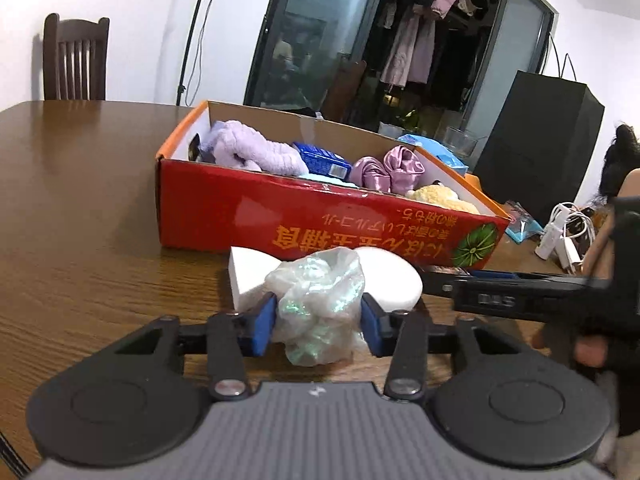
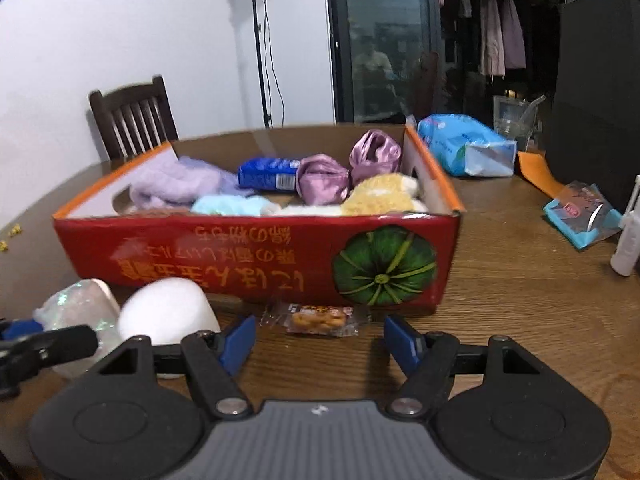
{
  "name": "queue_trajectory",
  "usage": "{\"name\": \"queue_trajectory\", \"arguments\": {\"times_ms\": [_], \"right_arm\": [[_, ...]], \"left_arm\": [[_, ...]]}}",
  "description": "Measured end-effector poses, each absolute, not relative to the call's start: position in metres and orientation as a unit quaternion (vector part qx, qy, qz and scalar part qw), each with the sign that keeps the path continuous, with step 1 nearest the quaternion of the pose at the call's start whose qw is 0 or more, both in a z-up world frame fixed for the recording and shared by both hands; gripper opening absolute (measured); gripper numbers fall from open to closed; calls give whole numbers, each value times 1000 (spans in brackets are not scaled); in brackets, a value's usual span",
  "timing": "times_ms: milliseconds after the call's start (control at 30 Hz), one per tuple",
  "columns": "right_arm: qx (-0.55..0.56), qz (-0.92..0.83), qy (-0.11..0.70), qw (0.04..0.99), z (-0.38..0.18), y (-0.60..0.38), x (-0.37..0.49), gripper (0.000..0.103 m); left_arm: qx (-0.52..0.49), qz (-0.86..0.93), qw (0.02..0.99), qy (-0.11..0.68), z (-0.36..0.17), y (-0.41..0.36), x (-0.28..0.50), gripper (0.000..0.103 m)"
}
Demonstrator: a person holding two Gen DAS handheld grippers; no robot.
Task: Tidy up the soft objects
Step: 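Close the left tool on the clear plastic bag while the right tool reaches the snack packet, then lift the clear bag with the left tool while the right tool grasps the snack packet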
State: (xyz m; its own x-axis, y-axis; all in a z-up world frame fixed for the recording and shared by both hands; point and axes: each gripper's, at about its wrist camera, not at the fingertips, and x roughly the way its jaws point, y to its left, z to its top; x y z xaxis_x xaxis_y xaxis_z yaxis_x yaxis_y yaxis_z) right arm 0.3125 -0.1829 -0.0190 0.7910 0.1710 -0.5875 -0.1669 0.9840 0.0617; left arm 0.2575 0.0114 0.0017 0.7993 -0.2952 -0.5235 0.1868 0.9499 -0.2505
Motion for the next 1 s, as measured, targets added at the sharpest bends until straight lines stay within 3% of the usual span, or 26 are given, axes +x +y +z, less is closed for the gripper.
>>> {"name": "queue_trajectory", "arguments": {"times_ms": [233,333,1000], "right_arm": [[-14,79,313,946,-21,-172,319,58],[-19,79,309,948,-18,-170,317,48],[2,135,311,941,-16,-215,184,39]], "left_arm": [[-100,-137,940,296,-2,13,254,40],[-96,-133,941,296,0,12,249,40],[-79,-162,939,292,28,-14,194,39]]}}
